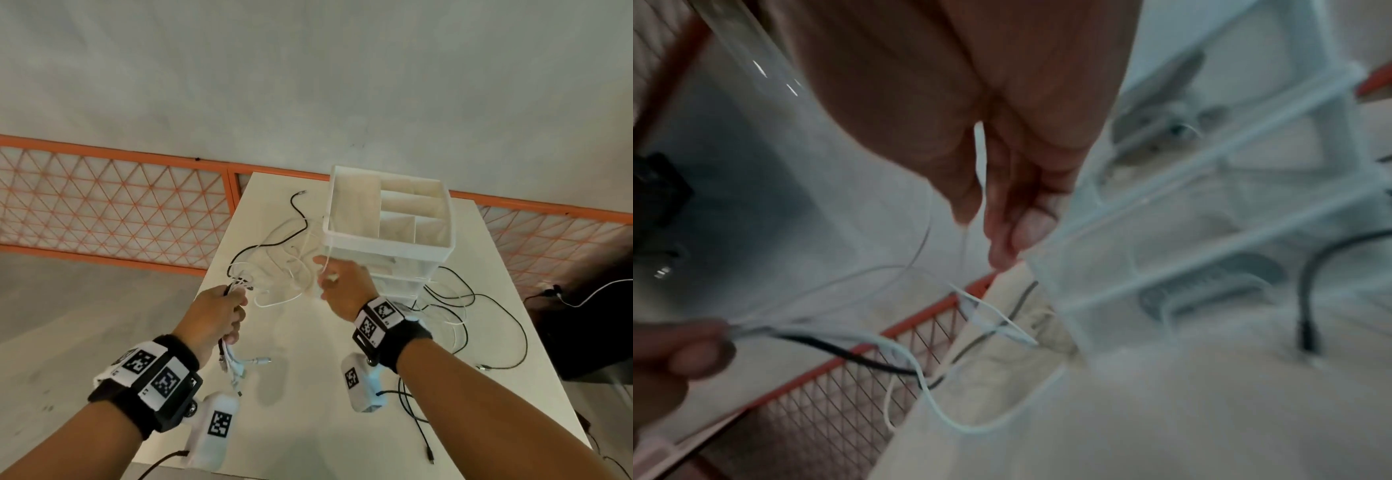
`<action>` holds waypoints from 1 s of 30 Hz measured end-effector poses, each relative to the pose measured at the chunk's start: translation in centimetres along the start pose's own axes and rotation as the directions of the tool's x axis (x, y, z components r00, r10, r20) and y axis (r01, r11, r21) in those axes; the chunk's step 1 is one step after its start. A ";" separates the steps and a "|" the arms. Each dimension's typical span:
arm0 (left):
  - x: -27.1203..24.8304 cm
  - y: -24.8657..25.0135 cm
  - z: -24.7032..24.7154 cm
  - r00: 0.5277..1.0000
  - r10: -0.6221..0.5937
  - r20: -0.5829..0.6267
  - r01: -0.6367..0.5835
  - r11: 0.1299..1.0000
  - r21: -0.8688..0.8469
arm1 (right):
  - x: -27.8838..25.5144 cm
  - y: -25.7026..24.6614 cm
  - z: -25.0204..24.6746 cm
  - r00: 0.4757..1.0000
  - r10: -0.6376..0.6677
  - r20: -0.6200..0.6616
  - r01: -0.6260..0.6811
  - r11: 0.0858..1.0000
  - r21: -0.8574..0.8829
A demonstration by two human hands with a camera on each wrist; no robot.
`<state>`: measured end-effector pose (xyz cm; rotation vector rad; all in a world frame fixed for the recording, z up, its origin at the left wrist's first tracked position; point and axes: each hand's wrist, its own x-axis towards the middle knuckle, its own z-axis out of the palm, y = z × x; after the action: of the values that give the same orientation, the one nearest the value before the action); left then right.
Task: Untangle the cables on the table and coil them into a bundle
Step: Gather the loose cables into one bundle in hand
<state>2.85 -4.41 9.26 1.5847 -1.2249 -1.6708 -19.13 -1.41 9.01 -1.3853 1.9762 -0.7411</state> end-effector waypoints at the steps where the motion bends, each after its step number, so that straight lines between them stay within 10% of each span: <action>1: 0.1 -0.3 0.1 1.000 -0.001 0.011 0.001 1.000 0.001 | -0.4 1.1 0.5 0.996 0.036 0.085 -0.034 0.999 -0.031; 6: 0.2 -1.1 1.3 0.996 0.023 0.086 -0.025 0.999 0.022 | -2.7 6.6 -0.8 0.964 0.180 0.194 -0.147 0.974 -0.172; 15: -1.1 -0.4 6.1 0.969 0.082 0.234 -0.071 0.996 -0.054 | -9.4 17.8 -7.0 0.890 0.442 -0.114 -0.443 0.773 -0.454; 22: -1.8 -2.5 9.8 0.958 0.007 0.287 -0.020 0.999 0.040 | -12.6 19.4 -3.1 0.865 0.458 0.207 -0.299 0.800 -0.521; 30: -2.5 -3.7 10.6 0.975 0.001 0.220 -0.006 1.000 0.020 | -12.0 19.0 -2.5 0.950 0.290 0.118 -0.215 0.877 -0.431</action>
<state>-6.18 2.05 6.16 1.4370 -1.3559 -1.8771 -29.33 15.85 -1.36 -1.3254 2.1910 -0.0688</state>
